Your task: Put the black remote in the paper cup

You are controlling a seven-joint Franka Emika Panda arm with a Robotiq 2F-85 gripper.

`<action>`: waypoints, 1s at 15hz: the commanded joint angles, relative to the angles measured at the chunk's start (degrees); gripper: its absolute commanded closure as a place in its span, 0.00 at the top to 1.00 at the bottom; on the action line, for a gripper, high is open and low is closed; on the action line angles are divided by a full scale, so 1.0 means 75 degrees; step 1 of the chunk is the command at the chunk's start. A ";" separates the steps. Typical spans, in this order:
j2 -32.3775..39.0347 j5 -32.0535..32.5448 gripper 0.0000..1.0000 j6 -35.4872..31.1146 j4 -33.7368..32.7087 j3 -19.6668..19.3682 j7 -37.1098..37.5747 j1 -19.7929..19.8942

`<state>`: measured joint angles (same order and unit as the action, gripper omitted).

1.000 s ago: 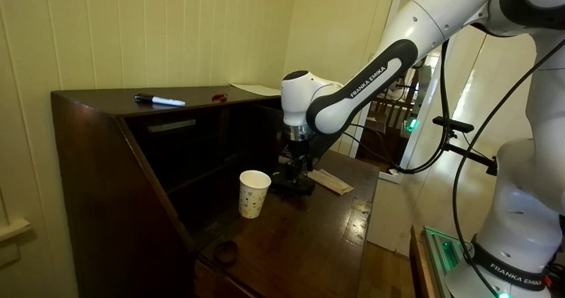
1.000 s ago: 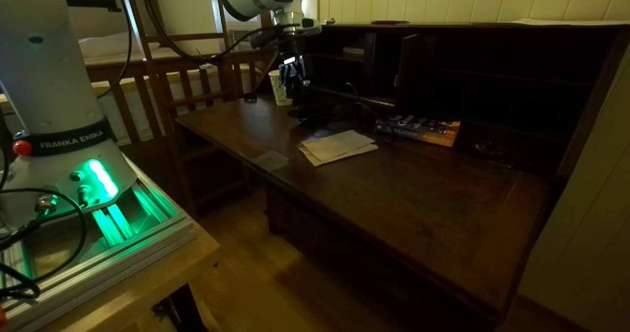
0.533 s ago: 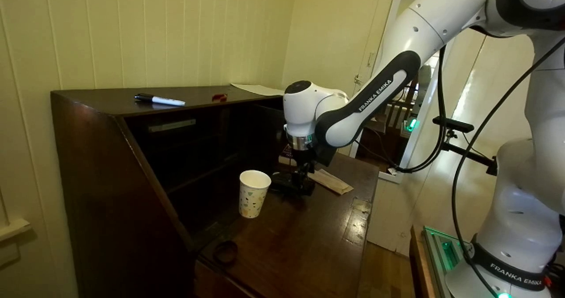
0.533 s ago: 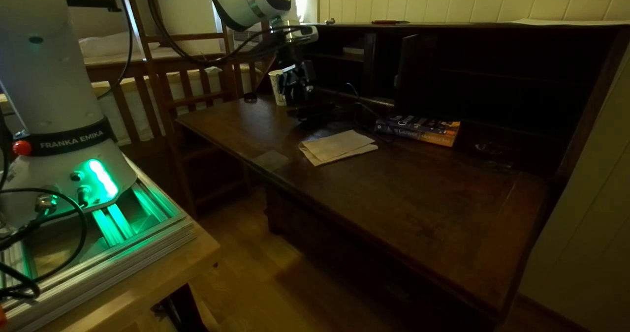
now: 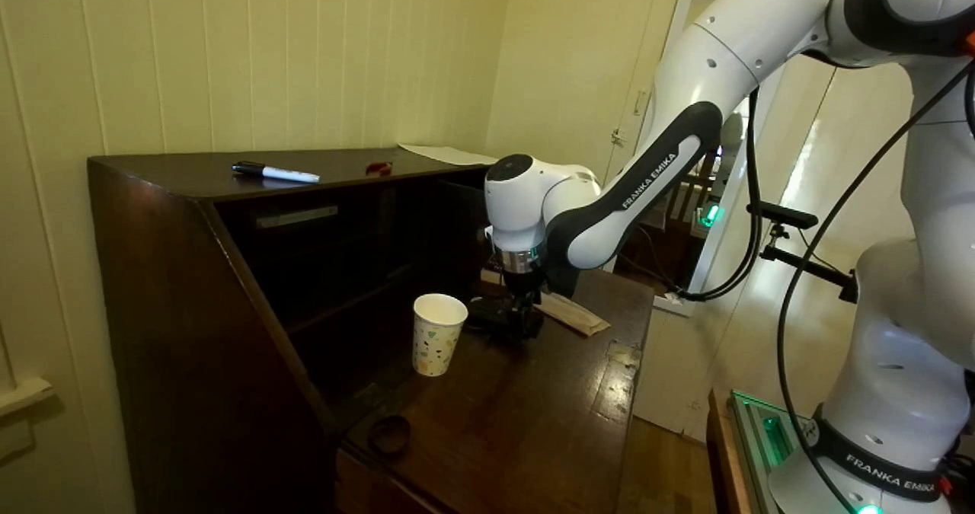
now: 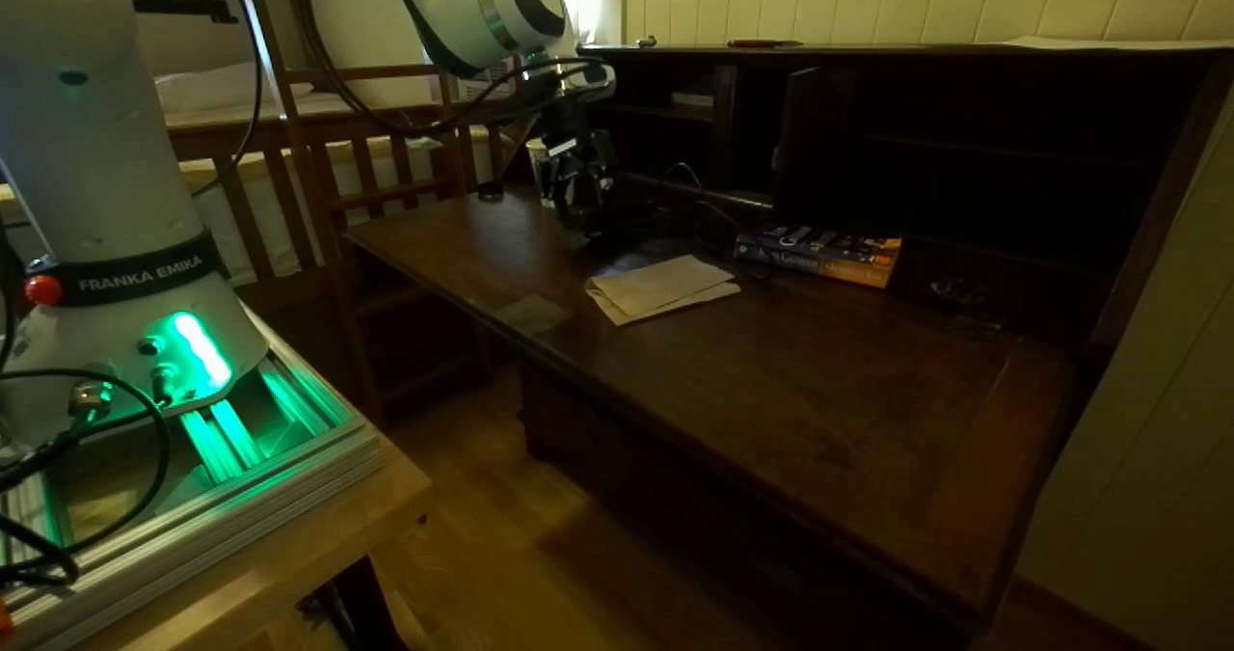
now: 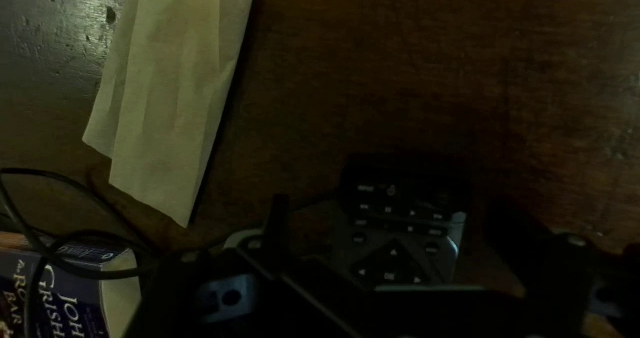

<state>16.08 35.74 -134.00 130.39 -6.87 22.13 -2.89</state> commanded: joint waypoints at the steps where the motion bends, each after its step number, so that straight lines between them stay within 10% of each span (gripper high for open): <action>1: 0.0166 0.0302 1.00 -0.0109 0.0075 -0.0018 0.0036 -0.0039; 5: 0.0339 0.0322 1.00 -0.0042 0.0052 -0.0034 0.0090 -0.0109; 6: 0.0355 0.0339 0.75 -0.0043 0.0055 -0.0053 0.0135 -0.0125; 15: 0.0124 0.0607 0.19 -0.0091 0.0156 -0.0174 0.0557 -0.0132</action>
<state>18.79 38.00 -134.07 130.31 -7.46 23.89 -3.47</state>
